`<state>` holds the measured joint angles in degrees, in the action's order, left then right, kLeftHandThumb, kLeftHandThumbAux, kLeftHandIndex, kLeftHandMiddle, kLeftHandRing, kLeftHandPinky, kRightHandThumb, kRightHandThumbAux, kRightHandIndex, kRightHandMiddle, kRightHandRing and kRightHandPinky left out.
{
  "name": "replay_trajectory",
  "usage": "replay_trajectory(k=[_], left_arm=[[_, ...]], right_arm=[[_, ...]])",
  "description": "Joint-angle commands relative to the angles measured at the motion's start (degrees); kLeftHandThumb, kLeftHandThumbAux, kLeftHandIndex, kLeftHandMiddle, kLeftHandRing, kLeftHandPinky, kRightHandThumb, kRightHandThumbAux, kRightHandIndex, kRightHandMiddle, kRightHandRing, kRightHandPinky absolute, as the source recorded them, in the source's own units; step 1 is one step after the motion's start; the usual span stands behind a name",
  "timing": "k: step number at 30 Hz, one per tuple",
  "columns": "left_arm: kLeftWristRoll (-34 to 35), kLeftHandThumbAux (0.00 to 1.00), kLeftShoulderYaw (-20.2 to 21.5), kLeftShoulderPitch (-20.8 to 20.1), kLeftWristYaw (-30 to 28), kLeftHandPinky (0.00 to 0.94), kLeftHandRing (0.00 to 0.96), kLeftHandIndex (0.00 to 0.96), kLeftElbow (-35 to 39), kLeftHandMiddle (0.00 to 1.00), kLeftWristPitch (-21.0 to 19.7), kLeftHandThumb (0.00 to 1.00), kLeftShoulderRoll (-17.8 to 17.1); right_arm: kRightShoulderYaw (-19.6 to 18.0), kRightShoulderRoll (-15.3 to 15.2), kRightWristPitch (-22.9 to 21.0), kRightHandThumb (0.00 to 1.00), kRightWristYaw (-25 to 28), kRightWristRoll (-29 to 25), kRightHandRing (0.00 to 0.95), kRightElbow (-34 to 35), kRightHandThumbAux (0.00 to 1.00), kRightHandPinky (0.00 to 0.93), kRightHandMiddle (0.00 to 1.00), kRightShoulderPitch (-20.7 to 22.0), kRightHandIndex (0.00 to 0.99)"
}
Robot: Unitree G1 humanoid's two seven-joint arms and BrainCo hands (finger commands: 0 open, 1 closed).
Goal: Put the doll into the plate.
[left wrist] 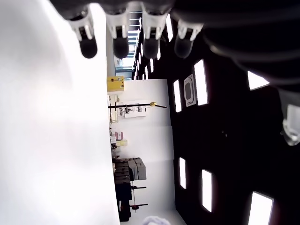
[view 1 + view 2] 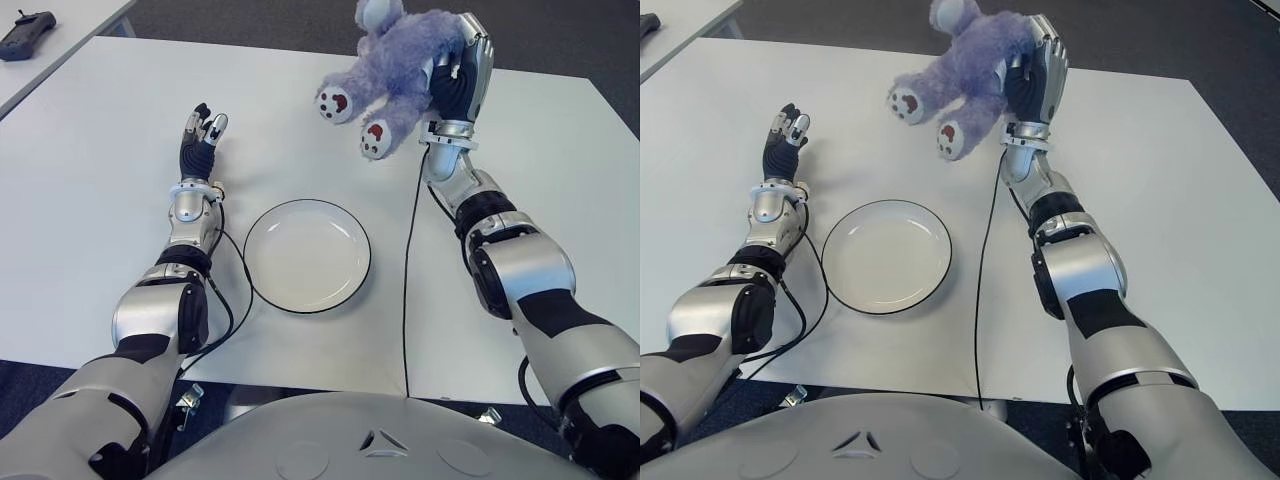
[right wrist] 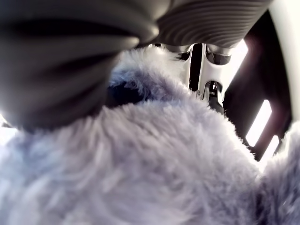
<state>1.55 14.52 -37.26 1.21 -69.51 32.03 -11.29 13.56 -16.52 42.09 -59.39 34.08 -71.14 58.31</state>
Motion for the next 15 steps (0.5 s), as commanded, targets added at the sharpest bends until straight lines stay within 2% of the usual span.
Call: replay_trajectory(k=[1,15], left_arm=[[-1.34,0.396,-0.81,12.6,1.31,0.0,0.001,0.047,-7.96,0.049,-6.65,0.0,5.86],[-1.2,0.402,-0.67,12.41,0.9,0.0,0.0,0.051,-8.01,0.044,-7.06,0.0,5.83]], right_arm=[[1.82,-1.02,2.69,1.0,-3.08,2.42,0.553,1.99,0.661,0.419,0.448,2.46,0.453],[4.53,-1.51,5.44,1.0,-6.22,5.75,0.554,5.45,0.658,0.465,0.444,1.67,0.444]])
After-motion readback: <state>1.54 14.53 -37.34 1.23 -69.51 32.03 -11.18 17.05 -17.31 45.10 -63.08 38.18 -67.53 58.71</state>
